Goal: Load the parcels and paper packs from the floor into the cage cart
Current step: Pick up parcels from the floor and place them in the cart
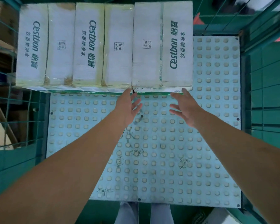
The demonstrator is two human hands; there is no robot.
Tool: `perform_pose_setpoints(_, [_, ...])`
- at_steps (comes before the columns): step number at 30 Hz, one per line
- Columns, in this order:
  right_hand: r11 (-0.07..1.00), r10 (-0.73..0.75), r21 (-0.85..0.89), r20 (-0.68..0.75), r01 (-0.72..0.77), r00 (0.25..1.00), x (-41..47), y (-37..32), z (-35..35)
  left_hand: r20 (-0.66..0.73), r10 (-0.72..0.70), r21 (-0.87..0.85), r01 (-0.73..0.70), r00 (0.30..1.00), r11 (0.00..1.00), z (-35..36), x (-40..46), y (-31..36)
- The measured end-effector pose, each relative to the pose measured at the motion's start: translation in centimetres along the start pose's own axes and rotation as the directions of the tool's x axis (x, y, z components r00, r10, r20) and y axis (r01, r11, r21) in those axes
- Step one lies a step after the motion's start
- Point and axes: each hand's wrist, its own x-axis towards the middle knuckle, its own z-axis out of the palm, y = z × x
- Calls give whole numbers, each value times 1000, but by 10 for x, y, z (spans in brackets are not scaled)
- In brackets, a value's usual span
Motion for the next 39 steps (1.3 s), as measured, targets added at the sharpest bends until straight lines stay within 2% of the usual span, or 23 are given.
perform_pose_setpoints(5, [1000,22,18,36,-22,999,-54,7,22,3,-18,-19,18,1000,1000,-29,-44,-6])
perform_pose_setpoints(8, [995,50,88,38,-53,998,-98,12,39,4,-25,-33,25,1000,999,-54,-80,-13])
perform_pose_setpoints(14, [989,98,105,71,-105,993,-240,9,80,25,-36,-92,38,999,995,-117,-200,-14])
perform_pose_setpoints(18, [975,96,189,120,-117,988,-330,9,101,30,8,-121,-4,1000,993,-160,-283,-10])
perform_pose_setpoints(22, [973,99,189,181,-133,978,-401,11,122,-3,89,-145,-88,996,985,-207,-354,-11])
perform_pose_setpoints(27, [989,94,79,299,-123,950,-471,12,146,-128,163,-247,-190,978,950,-254,-443,-24])
perform_pose_setpoints(32, [994,99,-95,454,-62,885,-524,17,156,-279,215,-383,-314,936,869,-280,-513,-58])
perform_pose_setpoints(39, [939,162,-339,574,53,803,-558,50,169,-412,156,-558,-384,898,736,-303,-561,-119])
